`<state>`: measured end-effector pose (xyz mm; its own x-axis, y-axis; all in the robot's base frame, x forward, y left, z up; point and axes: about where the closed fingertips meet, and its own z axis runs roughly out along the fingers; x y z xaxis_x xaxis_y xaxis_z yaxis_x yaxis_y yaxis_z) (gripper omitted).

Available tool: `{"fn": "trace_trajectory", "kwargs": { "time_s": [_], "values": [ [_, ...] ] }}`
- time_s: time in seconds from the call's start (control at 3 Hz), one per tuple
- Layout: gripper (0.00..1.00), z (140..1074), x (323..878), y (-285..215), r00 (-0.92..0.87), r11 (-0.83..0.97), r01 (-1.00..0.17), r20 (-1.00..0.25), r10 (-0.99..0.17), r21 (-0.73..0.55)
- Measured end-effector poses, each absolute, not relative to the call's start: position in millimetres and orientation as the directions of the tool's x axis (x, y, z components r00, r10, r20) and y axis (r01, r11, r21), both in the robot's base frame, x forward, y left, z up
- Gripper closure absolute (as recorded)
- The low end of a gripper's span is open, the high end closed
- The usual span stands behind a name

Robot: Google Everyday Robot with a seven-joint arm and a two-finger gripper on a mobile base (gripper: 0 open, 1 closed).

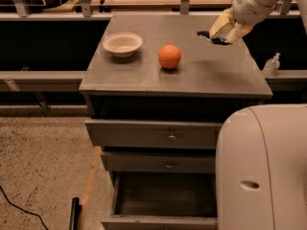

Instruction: Place rxbar blueberry into bottom drawer

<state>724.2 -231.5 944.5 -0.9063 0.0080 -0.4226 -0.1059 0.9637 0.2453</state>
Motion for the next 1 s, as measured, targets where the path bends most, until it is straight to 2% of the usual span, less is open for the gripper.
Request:
{"fn": "trace_trajectory", "kwargs": {
  "time_s": [1.0],
  "values": [
    [1.00, 996.1, 558.5, -200.3, -0.945, 0.804, 0.115, -0.185, 0.270, 0.584]
  ]
}}
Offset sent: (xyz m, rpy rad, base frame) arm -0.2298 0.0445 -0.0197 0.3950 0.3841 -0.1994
